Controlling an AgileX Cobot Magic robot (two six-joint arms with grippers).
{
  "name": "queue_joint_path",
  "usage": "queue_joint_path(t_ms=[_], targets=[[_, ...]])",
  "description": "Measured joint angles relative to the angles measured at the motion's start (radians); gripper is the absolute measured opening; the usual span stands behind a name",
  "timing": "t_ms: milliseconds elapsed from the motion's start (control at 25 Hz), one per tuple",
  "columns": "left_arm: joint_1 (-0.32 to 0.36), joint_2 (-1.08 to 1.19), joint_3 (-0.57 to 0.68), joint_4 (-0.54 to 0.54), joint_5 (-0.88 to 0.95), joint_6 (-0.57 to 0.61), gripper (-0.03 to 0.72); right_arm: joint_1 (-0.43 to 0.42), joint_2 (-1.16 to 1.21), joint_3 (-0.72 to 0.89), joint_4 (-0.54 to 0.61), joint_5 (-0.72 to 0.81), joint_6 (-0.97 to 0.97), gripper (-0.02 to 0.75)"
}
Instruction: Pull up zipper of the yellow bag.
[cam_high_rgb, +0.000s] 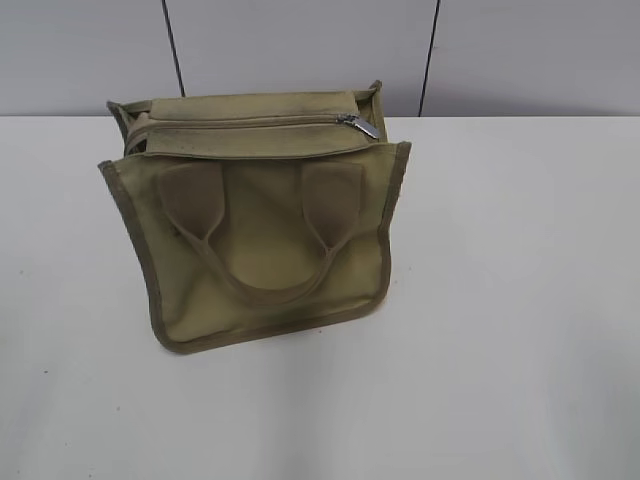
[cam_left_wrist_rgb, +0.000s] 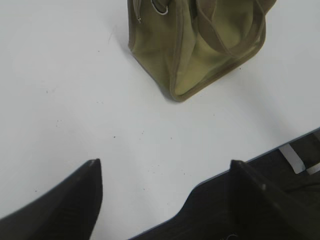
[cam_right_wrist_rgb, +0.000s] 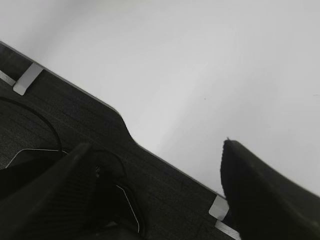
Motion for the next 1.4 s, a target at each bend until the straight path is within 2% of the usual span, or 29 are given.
queue_joint_path(t_ms=[400,520,640,880,1000,1160,1400], targets=[[0.000,0.000,0.003,0.000,0.000,0.000,0.552,0.000,0.000,0.000,0.000,-0.003,-0.003,0.595],[0.014,0.000,0.003,0.000,0.000,0.000,0.552,-0.025,-0.001,0.000,0.001,-0.003,-0.003,0.595],[0.083,-0.001,0.003,-0.001,0.000,0.000,0.551,-0.131,-0.021,0.001,0.001,-0.003,-0.003,0.595],[0.278,-0.036,0.003,-0.001,-0.001,0.000,0.551,-0.378,-0.120,0.001,0.001,-0.005,-0.003,0.595],[0.329,-0.088,0.003,-0.001,-0.001,0.000,0.551,-0.476,-0.177,0.001,0.001,-0.005,-0.003,0.592],[0.350,-0.169,0.003,-0.001,-0.002,0.000,0.551,-0.540,-0.260,0.001,0.001,-0.005,-0.003,0.584],[0.363,-0.193,0.003,-0.001,-0.002,0.000,0.550,-0.546,-0.267,0.002,0.001,-0.005,-0.003,0.582]])
